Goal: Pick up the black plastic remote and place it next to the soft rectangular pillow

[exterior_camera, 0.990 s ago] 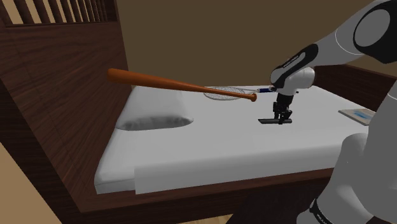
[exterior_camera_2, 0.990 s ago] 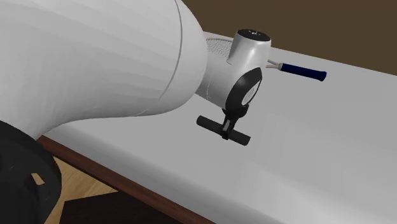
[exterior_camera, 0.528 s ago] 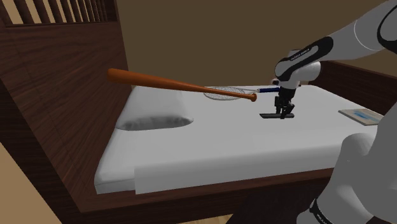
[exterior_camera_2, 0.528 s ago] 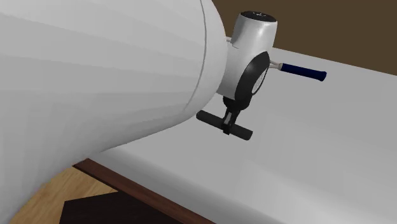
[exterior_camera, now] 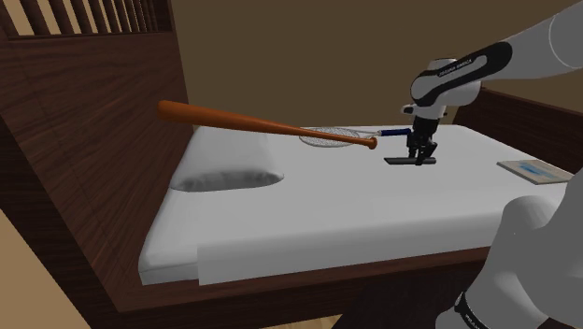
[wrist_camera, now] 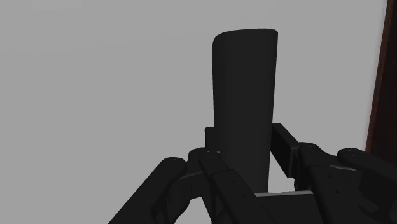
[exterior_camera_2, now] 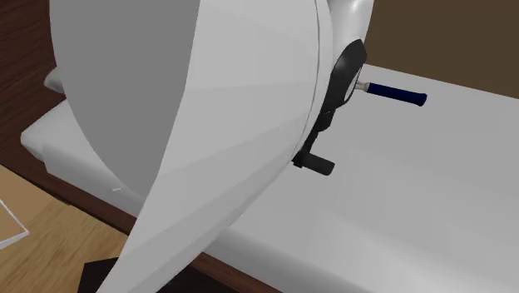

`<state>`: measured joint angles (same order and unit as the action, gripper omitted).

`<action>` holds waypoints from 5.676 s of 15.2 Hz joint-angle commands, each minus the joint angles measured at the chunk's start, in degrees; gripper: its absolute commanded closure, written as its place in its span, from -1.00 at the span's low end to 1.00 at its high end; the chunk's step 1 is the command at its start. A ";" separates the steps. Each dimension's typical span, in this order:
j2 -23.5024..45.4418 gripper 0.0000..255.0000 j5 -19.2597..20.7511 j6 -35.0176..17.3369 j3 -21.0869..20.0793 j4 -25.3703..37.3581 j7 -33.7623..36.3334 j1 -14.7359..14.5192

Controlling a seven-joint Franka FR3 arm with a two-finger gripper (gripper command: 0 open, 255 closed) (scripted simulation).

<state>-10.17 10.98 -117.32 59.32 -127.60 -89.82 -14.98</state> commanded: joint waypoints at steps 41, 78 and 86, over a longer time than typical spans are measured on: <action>-9.62 1.00 -1.85 17.06 -26.22 5.99 30.12 -6.15; 26.51 1.00 -19.59 15.82 -41.83 38.55 55.24 -21.04; 27.34 1.00 -20.04 10.02 -42.02 33.52 54.63 -21.18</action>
<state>16.95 -8.96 -106.52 17.32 -93.55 -35.03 -36.20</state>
